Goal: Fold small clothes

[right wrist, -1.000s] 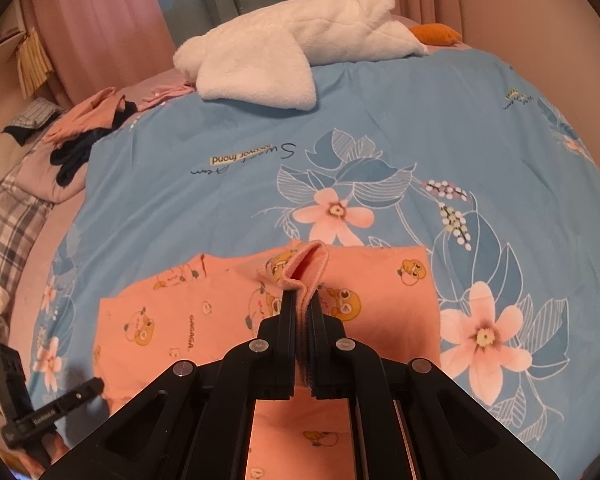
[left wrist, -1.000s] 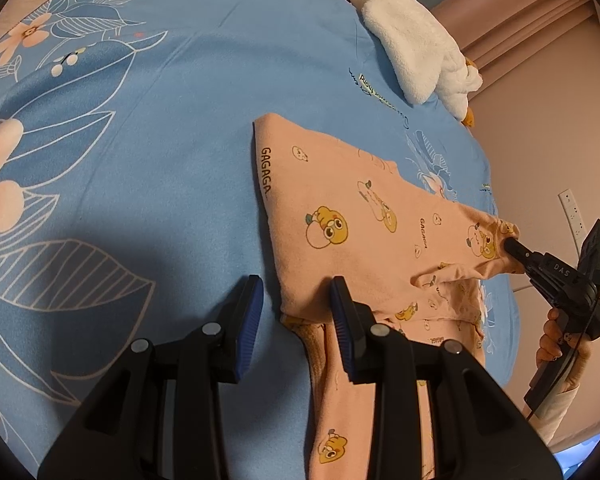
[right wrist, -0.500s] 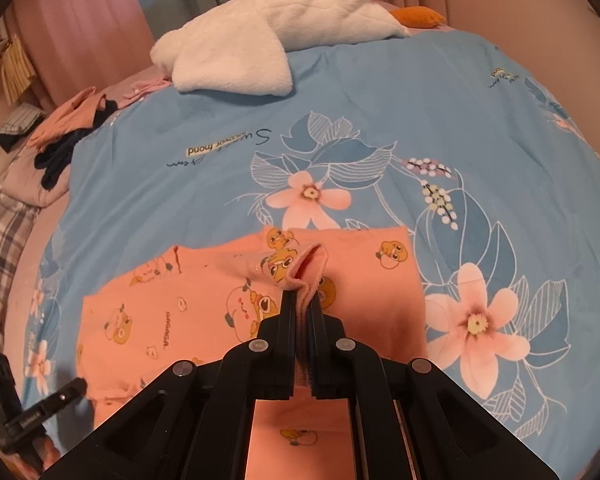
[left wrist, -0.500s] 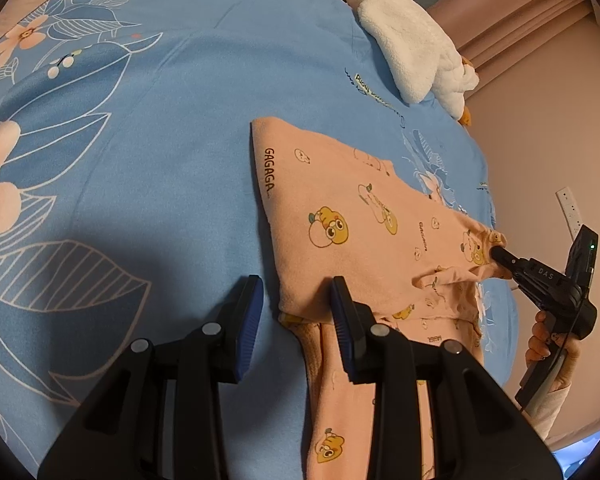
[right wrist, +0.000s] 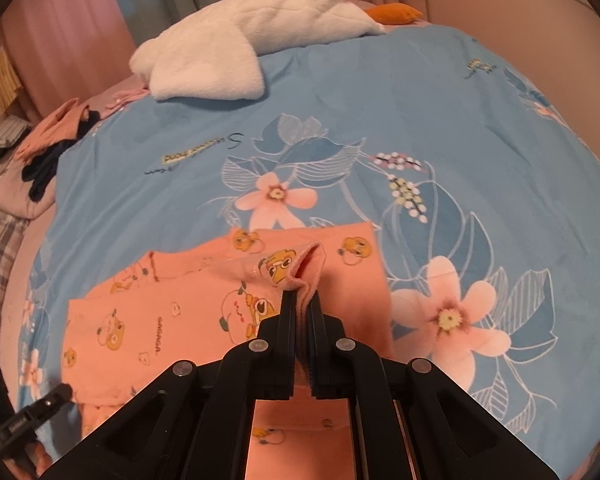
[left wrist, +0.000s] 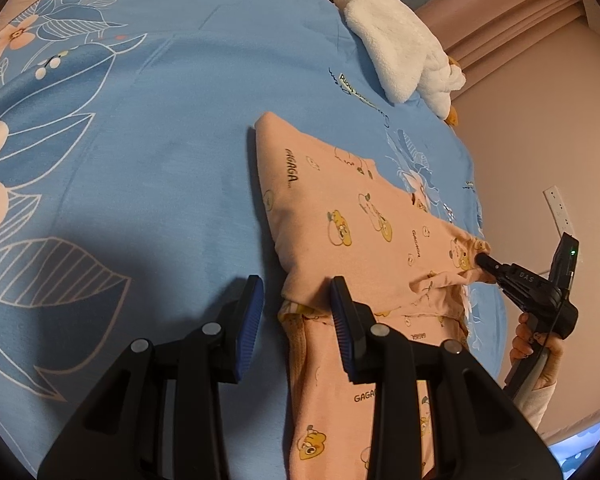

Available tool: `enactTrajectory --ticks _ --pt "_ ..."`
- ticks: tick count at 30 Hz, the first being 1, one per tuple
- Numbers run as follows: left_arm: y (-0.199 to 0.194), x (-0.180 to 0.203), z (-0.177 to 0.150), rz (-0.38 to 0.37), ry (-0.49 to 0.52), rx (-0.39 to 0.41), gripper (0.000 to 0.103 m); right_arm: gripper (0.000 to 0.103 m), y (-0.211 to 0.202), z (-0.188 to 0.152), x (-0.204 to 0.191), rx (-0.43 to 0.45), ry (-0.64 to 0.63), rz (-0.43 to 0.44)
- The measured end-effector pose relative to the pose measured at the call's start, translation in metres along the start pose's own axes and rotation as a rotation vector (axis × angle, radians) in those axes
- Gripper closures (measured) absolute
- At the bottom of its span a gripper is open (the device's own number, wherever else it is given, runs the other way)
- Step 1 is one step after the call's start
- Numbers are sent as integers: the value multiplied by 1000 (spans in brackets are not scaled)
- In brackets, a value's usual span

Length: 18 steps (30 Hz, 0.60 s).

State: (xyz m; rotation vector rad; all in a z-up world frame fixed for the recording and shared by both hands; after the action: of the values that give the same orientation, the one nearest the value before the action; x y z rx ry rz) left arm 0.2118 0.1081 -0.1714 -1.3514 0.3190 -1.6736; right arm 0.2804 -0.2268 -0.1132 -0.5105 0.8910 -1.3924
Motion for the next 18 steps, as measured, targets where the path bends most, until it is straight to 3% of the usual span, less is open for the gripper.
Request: enactTrajectory --ticks 18 --pt "8 2 -3 42 31 -18 67 97 39 -19 31 -109 46 -75"
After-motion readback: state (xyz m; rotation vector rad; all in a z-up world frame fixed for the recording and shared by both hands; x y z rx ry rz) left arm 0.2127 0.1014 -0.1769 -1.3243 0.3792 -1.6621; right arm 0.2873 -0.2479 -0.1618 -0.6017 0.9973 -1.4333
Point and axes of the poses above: each gripper's, at about its wrist camera, not at the fingertips, and y roughly the way its jaws point, x to its right, z to its top, the point moved 5 cm from there along y, roughly the way its jaws point, and after that the axes turned 3 degrees about -x, right-handed, at the moved point
